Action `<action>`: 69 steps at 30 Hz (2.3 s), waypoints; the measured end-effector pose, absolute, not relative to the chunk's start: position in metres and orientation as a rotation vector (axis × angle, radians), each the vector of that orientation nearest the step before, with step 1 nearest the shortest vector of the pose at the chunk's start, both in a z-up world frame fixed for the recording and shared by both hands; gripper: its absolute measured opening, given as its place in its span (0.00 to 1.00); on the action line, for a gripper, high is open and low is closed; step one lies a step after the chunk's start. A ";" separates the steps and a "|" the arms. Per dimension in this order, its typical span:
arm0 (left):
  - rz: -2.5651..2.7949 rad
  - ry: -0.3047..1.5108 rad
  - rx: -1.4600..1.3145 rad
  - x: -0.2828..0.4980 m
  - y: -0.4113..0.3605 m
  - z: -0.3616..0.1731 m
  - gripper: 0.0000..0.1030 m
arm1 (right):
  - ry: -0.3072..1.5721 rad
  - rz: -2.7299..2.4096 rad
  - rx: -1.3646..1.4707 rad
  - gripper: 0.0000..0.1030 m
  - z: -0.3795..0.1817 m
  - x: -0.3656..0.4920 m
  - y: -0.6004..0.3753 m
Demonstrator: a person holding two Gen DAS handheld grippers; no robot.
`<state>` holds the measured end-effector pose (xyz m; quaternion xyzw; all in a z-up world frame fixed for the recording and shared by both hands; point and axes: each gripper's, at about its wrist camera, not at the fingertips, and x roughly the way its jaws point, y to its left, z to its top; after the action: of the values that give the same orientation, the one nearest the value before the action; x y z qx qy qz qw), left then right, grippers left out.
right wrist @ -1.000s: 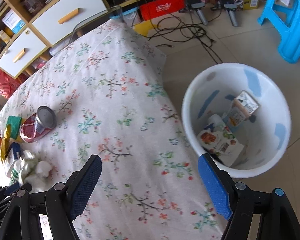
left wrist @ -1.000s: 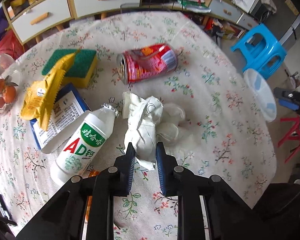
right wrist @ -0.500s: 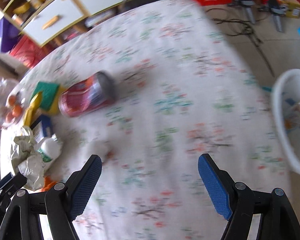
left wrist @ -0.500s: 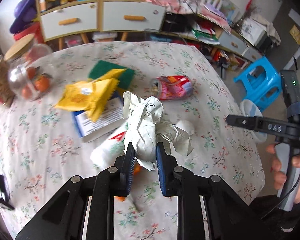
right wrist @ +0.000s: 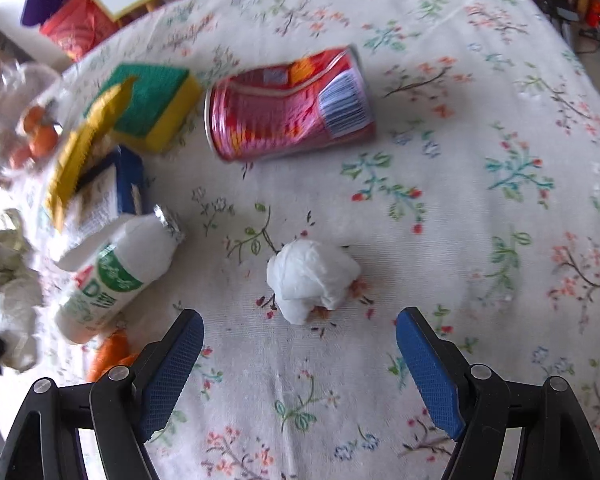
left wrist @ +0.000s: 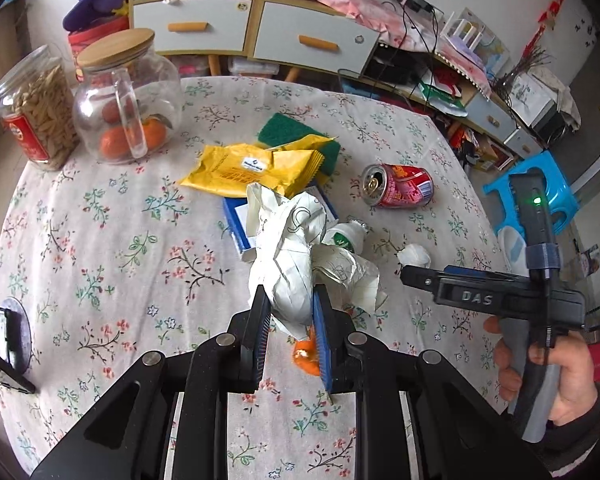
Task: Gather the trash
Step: 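Grasp the crumpled tissues with the left gripper while the right gripper grasps the white tissue ball, then drop the tissue ball into the bin while the left gripper drops the crumpled tissues in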
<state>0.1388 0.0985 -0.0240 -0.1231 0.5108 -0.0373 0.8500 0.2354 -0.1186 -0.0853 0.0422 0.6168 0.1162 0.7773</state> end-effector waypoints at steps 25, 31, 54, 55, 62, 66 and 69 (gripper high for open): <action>-0.093 1.102 -0.281 0.126 0.102 -0.037 0.21 | 0.998 0.296 -0.154 1.00 -0.115 0.189 -0.089; -0.094 1.086 -0.293 0.124 0.107 -0.031 0.21 | 0.975 0.287 -0.106 0.79 -0.108 0.192 -0.098; -0.125 1.072 -0.260 0.138 0.076 -0.022 0.21 | 0.941 0.319 -0.010 0.23 -0.065 0.195 -0.131; -0.130 1.070 -0.259 0.139 0.072 -0.022 0.21 | 0.940 0.317 -0.001 0.23 -0.063 0.195 -0.135; -0.180 1.068 -0.240 0.153 0.033 -0.019 0.21 | 0.921 0.249 0.074 0.23 -0.044 0.199 -0.191; -0.215 1.072 -0.227 0.161 0.006 -0.019 0.21 | 0.911 0.187 0.113 0.23 -0.034 0.200 -0.232; -0.246 1.077 -0.214 0.166 -0.018 -0.020 0.21 | 0.913 0.130 0.147 0.23 -0.029 0.199 -0.268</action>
<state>0.1658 -0.0179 -0.0201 -0.1016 0.5107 -0.1166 0.8458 0.1992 -0.2685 -0.0293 0.0710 0.4401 0.0624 0.8930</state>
